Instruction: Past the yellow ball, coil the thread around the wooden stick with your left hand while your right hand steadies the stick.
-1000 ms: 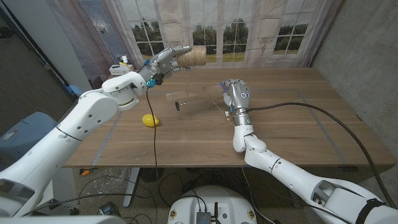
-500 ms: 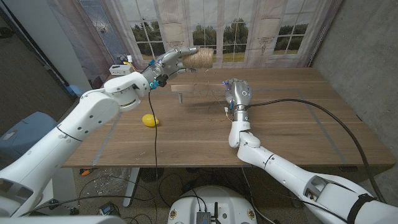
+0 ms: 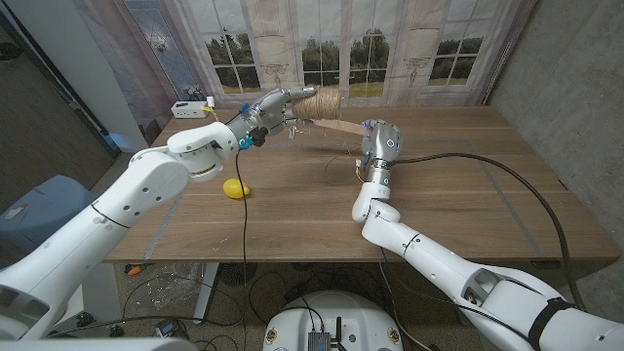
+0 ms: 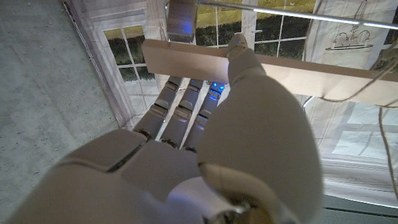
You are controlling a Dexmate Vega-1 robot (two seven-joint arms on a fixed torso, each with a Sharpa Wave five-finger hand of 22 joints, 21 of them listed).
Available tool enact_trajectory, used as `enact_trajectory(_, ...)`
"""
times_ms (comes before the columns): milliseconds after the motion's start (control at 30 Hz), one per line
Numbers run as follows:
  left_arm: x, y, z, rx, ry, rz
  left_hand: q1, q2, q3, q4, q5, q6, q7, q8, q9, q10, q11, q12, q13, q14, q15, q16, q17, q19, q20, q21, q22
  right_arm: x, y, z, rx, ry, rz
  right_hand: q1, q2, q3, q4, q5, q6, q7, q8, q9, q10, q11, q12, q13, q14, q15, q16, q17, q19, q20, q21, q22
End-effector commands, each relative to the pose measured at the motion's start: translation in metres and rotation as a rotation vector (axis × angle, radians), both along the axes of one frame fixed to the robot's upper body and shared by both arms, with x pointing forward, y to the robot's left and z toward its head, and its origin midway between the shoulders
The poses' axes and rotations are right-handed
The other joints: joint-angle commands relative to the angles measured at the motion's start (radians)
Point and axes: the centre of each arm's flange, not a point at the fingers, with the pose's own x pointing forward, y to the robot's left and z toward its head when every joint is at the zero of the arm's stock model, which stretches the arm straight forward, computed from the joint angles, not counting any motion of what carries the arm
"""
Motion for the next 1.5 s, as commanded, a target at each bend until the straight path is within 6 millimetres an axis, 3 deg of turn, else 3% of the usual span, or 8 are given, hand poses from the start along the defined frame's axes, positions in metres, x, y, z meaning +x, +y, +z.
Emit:
enact_trajectory(33,0.01,-0.001,-0.02,0.004,0.065,-0.019,0.188,0.192,0.125,0.014,0.009,0.058,-0.034,0.006,0.007,0.154,-0.144,0.002,0.172,0.195,-0.248,-0.001,0.002,0.026,-0.088,-0.001,0.003,-0.002,-0.007,0.005,0.141,-0.035,-0.039,0.015,0.054,0.014,0.006,0.01,0.037,0.048,0.005,0.002,0.11,0.015,0.139,0.096,0.03,-0.117,0.018,0.015,0.007,0.012,0.01,0.0)
enact_trajectory(533,0.027,0.011,-0.04,-0.019,0.138,0.026,0.189,0.192,0.125,0.014,0.009,0.059,-0.033,0.005,0.008,0.151,-0.144,0.001,0.176,0.195,-0.248,-0.005,0.004,0.025,-0.087,-0.001,0.003,-0.007,-0.028,0.009,0.257,-0.064,-0.043,0.023,0.05,0.02,-0.002,0.008,0.044,0.059,0.006,0.0,0.12,0.025,0.143,0.094,0.043,-0.111,0.021,0.022,0.011,0.024,0.016,-0.001)
enact_trajectory(1000,0.041,0.029,-0.058,-0.07,0.215,0.091,0.187,0.193,0.123,0.016,0.009,0.059,-0.033,0.003,0.008,0.154,-0.143,-0.001,0.175,0.197,-0.247,-0.008,0.005,0.026,-0.088,-0.001,0.003,-0.013,-0.047,0.008,0.413,-0.136,0.082,0.022,0.05,0.024,-0.003,0.005,0.043,0.063,0.004,0.0,0.119,0.027,0.146,0.096,0.04,-0.109,0.017,0.028,0.008,0.026,0.02,-0.001)
enact_trajectory(1500,0.045,0.048,-0.07,-0.11,0.25,0.212,0.187,0.193,0.123,0.014,0.009,0.059,-0.032,0.001,0.009,0.154,-0.145,-0.003,0.175,0.196,-0.248,-0.011,0.007,0.026,-0.088,-0.002,0.003,-0.018,-0.061,-0.002,0.455,-0.271,0.213,0.014,0.05,0.027,0.0,0.002,0.044,0.058,0.003,-0.001,0.118,0.021,0.148,0.098,0.036,-0.114,0.008,0.028,0.001,0.022,0.022,-0.001)
